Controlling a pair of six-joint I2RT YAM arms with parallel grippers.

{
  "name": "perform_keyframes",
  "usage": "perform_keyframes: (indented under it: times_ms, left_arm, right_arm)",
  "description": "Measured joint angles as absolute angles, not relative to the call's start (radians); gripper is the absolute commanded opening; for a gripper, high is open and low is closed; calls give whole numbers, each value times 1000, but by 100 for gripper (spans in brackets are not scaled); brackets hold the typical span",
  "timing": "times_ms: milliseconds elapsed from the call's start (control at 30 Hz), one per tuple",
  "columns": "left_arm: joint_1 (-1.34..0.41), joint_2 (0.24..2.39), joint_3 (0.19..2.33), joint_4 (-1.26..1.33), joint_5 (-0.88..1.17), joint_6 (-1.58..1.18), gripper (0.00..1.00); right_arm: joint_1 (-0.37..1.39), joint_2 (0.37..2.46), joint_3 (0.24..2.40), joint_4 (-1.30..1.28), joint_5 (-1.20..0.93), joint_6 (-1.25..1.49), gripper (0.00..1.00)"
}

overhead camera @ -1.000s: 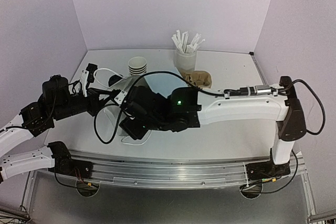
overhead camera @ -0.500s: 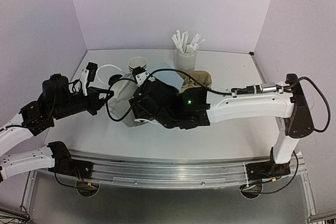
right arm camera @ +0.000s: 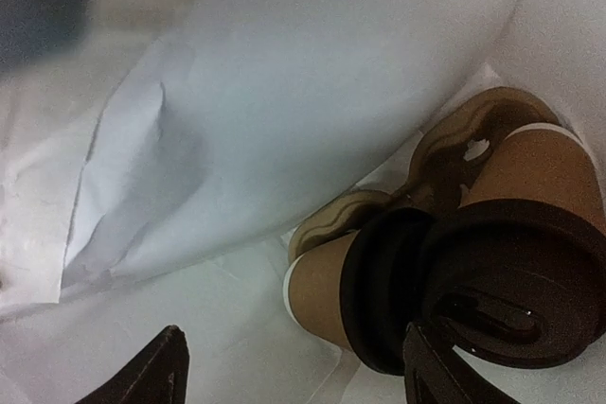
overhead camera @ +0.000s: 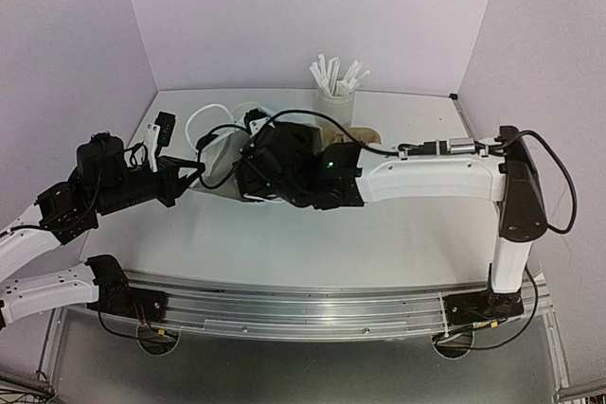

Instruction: Pack the takeout coffee

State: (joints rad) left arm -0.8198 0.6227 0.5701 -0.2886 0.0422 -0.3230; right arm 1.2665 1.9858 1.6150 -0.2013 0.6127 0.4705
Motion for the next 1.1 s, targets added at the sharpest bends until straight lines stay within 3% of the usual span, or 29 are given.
perform_keyframes:
  times_ms: [267,667,900,1100]
  left_arm:
    - [-816,617,570,-291,33,-324,0]
    - [-818,609,570,-306,39,-323,0]
    - [-818,609,570,-299,43,-323,0]
    - [-817,609,570,-287,41,-324,0]
  right_arm:
    - [1218,2140,1733,-247,392,454,61]
    - [1254,2074,1650,-341,172,322,64]
    - [1258,1867,1504,-166,260,316,65]
    - [1256,1881,1535,-129,402,338,69]
